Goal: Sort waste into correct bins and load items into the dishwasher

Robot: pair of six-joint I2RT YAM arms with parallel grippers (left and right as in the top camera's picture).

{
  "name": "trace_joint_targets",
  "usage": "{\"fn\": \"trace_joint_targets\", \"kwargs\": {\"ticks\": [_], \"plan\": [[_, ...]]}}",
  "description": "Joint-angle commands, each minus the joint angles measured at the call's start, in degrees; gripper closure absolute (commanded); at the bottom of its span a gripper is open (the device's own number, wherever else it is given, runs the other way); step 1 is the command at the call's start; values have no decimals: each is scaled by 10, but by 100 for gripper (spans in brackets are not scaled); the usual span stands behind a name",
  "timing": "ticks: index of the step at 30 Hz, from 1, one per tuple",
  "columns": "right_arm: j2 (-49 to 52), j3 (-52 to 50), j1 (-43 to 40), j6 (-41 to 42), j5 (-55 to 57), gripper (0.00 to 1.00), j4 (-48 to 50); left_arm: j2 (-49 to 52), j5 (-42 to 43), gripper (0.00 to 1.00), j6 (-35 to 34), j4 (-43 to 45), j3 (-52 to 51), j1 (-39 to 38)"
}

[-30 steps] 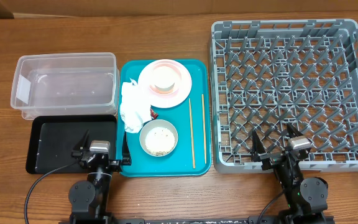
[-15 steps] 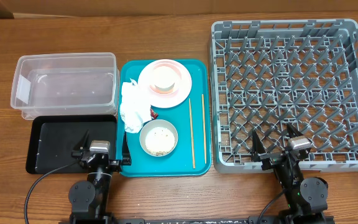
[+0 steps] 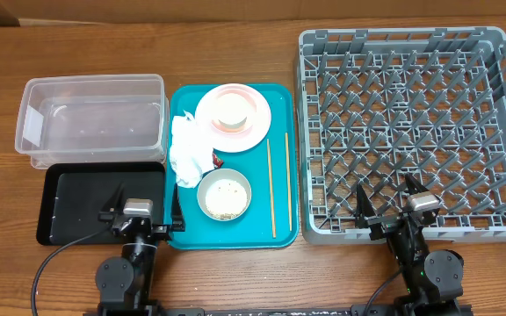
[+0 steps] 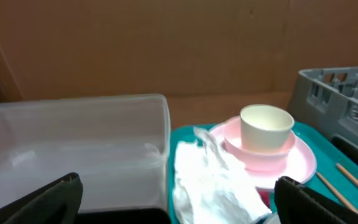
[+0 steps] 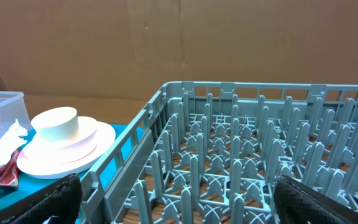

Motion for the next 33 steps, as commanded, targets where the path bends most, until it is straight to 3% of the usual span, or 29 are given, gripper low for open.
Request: {"fn": "trace_joint_targets", "kwargs": {"ticks": [1, 8, 12, 18, 23, 24, 26, 30, 33], "plan": [[-6, -6, -4, 0, 1, 0, 4, -4, 13, 0, -70, -50, 72, -2], [-6, -6, -4, 0, 1, 0, 4, 120, 36, 0, -62, -228, 317, -2], [-6, -6, -4, 0, 1, 0, 4, 287, 68, 0, -38, -376, 489, -2], [-6, -6, -4, 0, 1, 0, 4, 604, 79, 0, -17, -681, 768, -2], [-6, -6, -4, 0, 1, 0, 4, 796, 115, 0, -18, -766, 891, -2], [-6, -6, -4, 0, 1, 0, 4, 823, 121, 5, -17, -773, 901, -2], [-6, -6, -4, 0, 1, 0, 4, 873, 142, 32, -19, -777, 911, -2], [-6, -6, -4, 0, 1, 0, 4, 935, 132, 66, -52, -759, 901, -12], [-6, -6, -4, 0, 1, 0, 4, 953, 81, 68, -97, -721, 887, -37]]}}
